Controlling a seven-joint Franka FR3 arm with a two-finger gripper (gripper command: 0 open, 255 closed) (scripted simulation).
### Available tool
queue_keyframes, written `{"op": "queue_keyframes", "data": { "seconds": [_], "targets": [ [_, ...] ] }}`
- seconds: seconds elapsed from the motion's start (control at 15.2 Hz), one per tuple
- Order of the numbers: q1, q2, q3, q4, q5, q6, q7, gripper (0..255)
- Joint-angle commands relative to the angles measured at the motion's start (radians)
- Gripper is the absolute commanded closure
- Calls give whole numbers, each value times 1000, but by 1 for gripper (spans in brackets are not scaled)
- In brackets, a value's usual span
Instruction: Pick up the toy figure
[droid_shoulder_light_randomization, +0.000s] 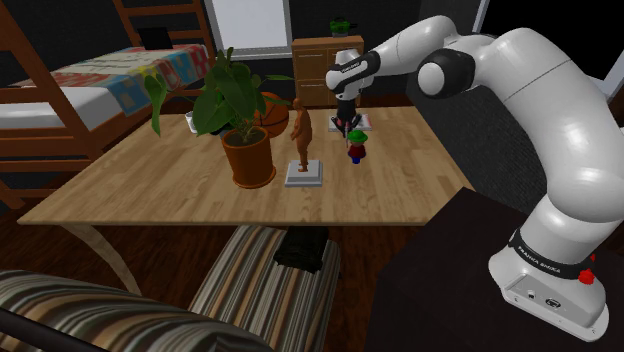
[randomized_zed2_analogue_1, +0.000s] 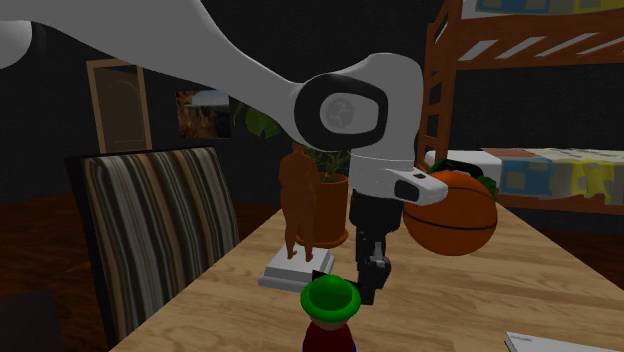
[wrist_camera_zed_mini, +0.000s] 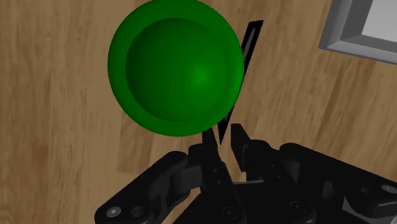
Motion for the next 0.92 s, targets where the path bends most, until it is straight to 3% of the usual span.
{"op": "queue_keyframes", "data": {
  "seconds": [0.0,0.86],
  "targets": [
    [0,0,0,-1,0,1,0,255],
    [1,-43,-3,18,-4,-60,3,255]
  ]
}}
